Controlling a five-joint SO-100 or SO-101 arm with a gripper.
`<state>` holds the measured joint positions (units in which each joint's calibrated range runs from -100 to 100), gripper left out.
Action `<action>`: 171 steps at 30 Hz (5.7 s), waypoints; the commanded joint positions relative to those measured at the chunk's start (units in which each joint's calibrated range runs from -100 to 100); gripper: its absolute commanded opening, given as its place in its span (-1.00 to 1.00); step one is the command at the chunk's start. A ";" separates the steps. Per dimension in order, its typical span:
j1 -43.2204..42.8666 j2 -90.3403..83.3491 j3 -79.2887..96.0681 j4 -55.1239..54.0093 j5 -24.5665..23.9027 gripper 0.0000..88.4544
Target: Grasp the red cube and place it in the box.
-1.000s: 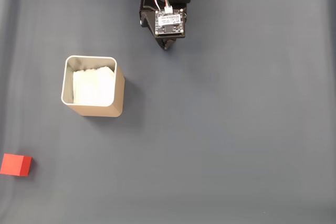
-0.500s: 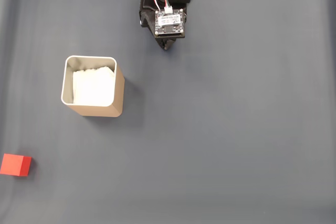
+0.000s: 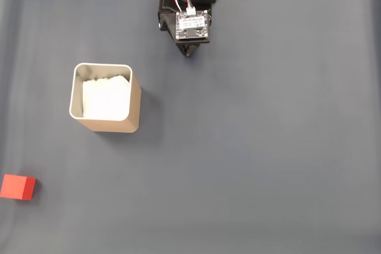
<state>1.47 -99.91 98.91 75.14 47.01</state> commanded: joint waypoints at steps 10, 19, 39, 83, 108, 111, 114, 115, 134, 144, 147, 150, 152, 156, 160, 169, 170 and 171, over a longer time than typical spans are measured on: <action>-0.15 -0.09 0.91 0.89 -0.05 -1.00; 0.27 -0.09 0.91 0.73 -0.93 -1.00; 0.34 0.08 0.27 -22.91 -1.07 -1.00; 10.36 52.87 -65.63 -28.57 -3.47 -1.00; 22.71 82.30 -95.81 -21.84 -2.64 -1.00; 23.77 85.67 -98.82 -21.84 -2.64 -1.00; 24.70 88.88 -101.92 -21.84 -2.69 -0.99; 24.91 89.83 -102.74 -21.84 -2.78 -0.98; 29.17 106.88 -114.95 -22.99 -4.98 -0.53; 30.02 116.31 -122.52 -25.78 -5.13 -0.31; 30.09 118.56 -123.88 -27.67 -5.23 -0.25; 30.31 120.98 -125.34 -29.64 -5.27 -0.20; 30.38 122.80 -126.80 -30.46 -5.32 -0.17; 30.87 126.09 -129.44 -31.61 -5.32 -0.14; 31.58 128.95 -130.99 -33.08 -5.13 -0.11; 33.22 134.57 -133.18 -36.61 -4.25 -0.05; 33.43 135.00 -133.27 -37.02 -4.20 -0.05; 33.50 135.44 -133.46 -37.19 -4.10 -0.04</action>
<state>34.31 35.62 -30.97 39.64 42.32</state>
